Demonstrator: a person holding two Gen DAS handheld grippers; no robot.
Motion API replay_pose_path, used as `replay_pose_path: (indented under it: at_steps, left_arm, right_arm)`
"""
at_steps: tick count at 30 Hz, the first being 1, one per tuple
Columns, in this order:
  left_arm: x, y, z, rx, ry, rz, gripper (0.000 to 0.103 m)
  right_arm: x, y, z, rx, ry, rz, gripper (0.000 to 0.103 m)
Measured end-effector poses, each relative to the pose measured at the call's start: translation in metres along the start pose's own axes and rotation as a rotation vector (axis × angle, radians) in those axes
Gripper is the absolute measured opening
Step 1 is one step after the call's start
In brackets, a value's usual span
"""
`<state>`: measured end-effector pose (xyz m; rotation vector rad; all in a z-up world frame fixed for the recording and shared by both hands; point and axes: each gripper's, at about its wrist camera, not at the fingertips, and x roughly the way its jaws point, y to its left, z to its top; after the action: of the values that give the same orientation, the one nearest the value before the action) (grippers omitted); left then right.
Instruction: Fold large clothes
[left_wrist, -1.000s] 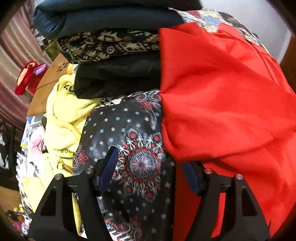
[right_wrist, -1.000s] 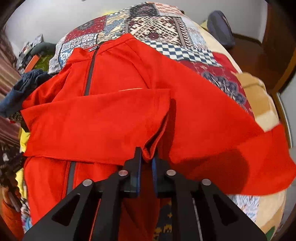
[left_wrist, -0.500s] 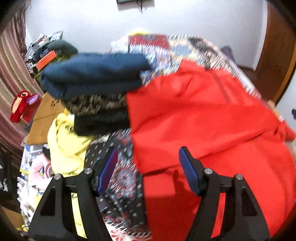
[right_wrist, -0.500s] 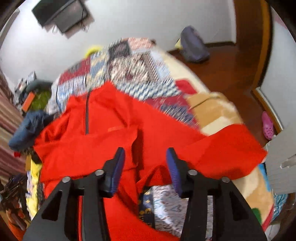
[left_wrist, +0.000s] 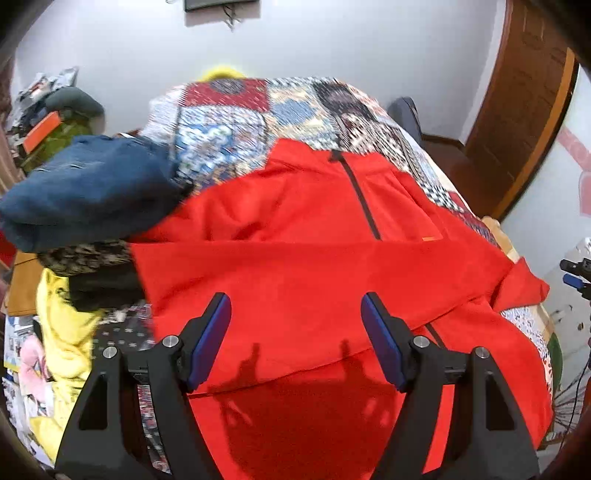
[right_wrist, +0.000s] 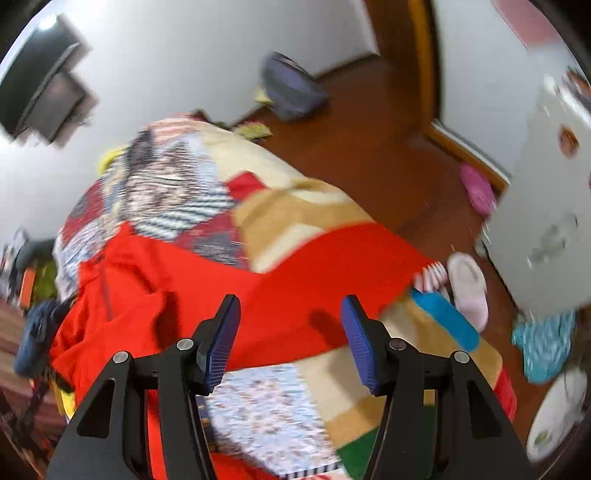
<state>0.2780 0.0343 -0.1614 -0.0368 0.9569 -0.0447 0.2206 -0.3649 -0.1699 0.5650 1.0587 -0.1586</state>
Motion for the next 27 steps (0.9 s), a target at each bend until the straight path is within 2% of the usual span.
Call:
replay_pose_path:
  at_steps: [7, 9, 12, 15, 17, 20, 21, 25, 27]
  left_arm:
    - [0.042, -0.02, -0.014, 0.05, 0.093, -0.003, 0.072]
    - [0.051, -0.024, -0.017, 0.06, 0.114, -0.004, 0.072]
    - [0.062, -0.026, -0.02, 0.065, 0.134, -0.003, 0.072]
    - [0.069, -0.027, -0.019, 0.059, 0.142, -0.006, 0.072]
    - [0.075, -0.027, -0.019, 0.05, 0.151, -0.009, 0.072]
    - [0.083, -0.025, -0.021, 0.036, 0.168, -0.009, 0.072]
    - [0.086, -0.023, -0.021, 0.031, 0.173, -0.007, 0.072]
    - [0.09, -0.018, -0.024, 0.01, 0.184, -0.004, 0.072]
    - [0.088, -0.016, -0.026, 0.001, 0.182, -0.003, 0.072]
  right_arm:
    - [0.043, -0.026, 0.03, 0.136, 0.067, -0.011, 0.053]
    - [0.054, -0.029, 0.041, 0.166, 0.081, 0.009, 0.053]
    - [0.081, -0.034, 0.055, 0.23, 0.124, 0.016, 0.053]
    - [0.104, -0.042, 0.061, 0.274, 0.164, -0.023, 0.053]
    - [0.122, -0.05, 0.059, 0.316, 0.203, -0.016, 0.053]
    - [0.129, -0.056, 0.053, 0.337, 0.151, -0.016, 0.053]
    - [0.128, -0.056, 0.052, 0.334, 0.134, -0.02, 0.049]
    - [0.126, -0.059, 0.051, 0.34, 0.095, -0.052, 0.014]
    - [0.124, -0.058, 0.053, 0.347, 0.088, -0.06, 0.006]
